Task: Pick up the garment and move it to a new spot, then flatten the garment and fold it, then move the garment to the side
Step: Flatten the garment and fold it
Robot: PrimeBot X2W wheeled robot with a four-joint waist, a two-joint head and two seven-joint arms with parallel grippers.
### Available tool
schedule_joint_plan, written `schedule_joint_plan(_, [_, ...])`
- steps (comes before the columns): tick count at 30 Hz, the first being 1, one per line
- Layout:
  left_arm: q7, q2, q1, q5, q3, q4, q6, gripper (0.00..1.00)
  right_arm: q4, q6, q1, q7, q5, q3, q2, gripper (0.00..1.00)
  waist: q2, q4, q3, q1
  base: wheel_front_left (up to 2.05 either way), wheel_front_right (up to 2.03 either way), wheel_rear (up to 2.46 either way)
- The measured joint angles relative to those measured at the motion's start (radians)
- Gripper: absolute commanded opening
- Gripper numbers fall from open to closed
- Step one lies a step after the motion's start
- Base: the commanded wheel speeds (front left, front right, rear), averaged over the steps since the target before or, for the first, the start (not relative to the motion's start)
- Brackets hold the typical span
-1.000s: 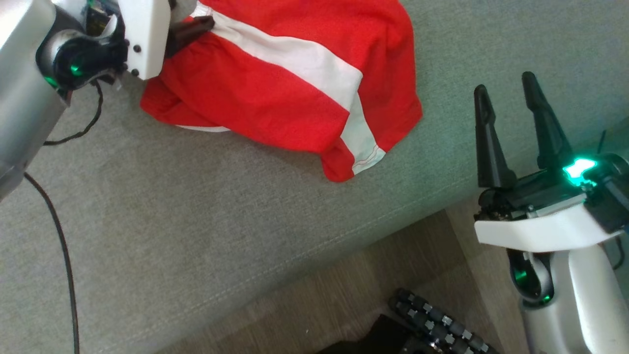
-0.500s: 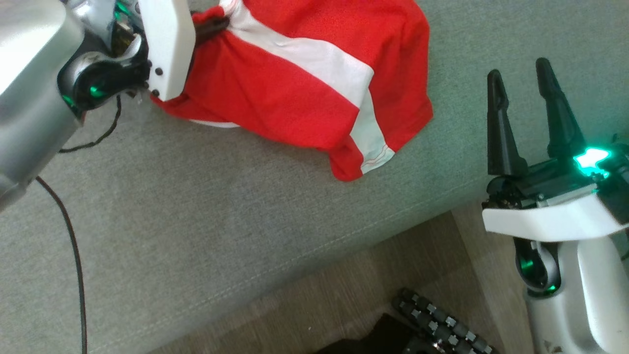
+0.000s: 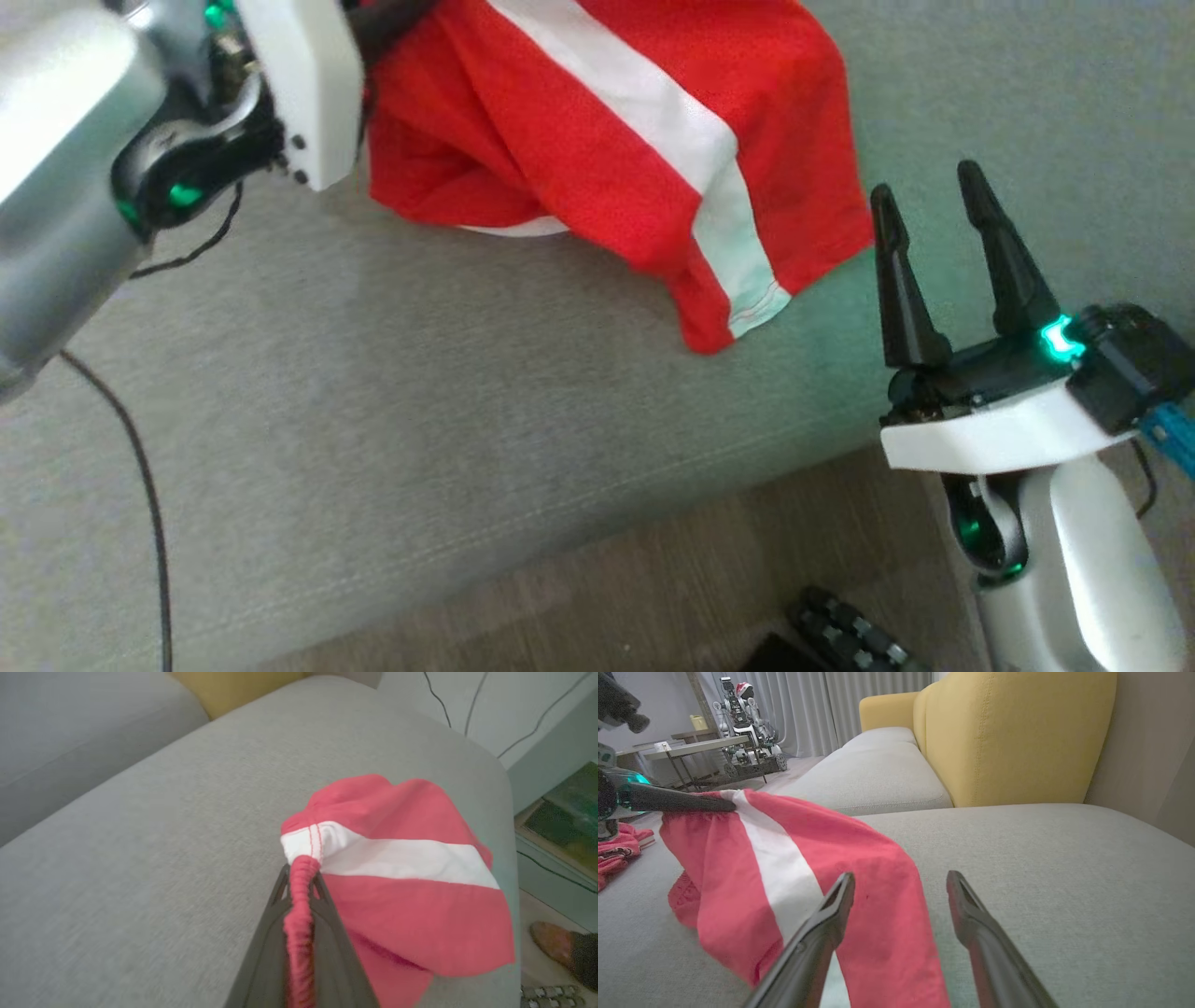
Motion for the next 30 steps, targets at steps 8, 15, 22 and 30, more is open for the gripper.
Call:
schedule_joint_plan(8, [-0.228, 0.115, 0.248, 0.012, 0.007, -0.129, 0.115, 0.0, 0.016, 0.0, 0.022, 0.0, -0.03, -0.013, 0.0, 1.0, 0.0, 0.112, -0.059, 0.0, 0.0, 0.0, 0.0])
schedule_joint_plan(15, [-0.418, 0.181, 0.482, 0.029, 0.011, -0.358, 0.334, 0.0, 0.012, 0.0, 0.022, 0.0, -0.035, -0.031, -0.001, 1.0, 0.0, 0.169, -0.081, 0.0, 0.0, 0.0, 0.0])
schedule_joint_plan(22, [-0.434, 0.174, 0.668, 0.02, -0.004, -0.443, 0.425, 1.0, 0.009, 0.0, 0.022, 0.0, -0.035, -0.031, -0.001, 1.0, 0.0, 0.185, -0.074, 0.0, 0.0, 0.0, 0.0])
schedule_joint_plan(30, [-0.431, 0.235, 0.62, 0.033, 0.037, -0.468, 0.465, 1.0, 0.011, 0.0, 0.022, 0.0, -0.035, -0.028, -0.001, 1.0, 0.0, 0.178, -0.084, 0.0, 0.0, 0.0, 0.0])
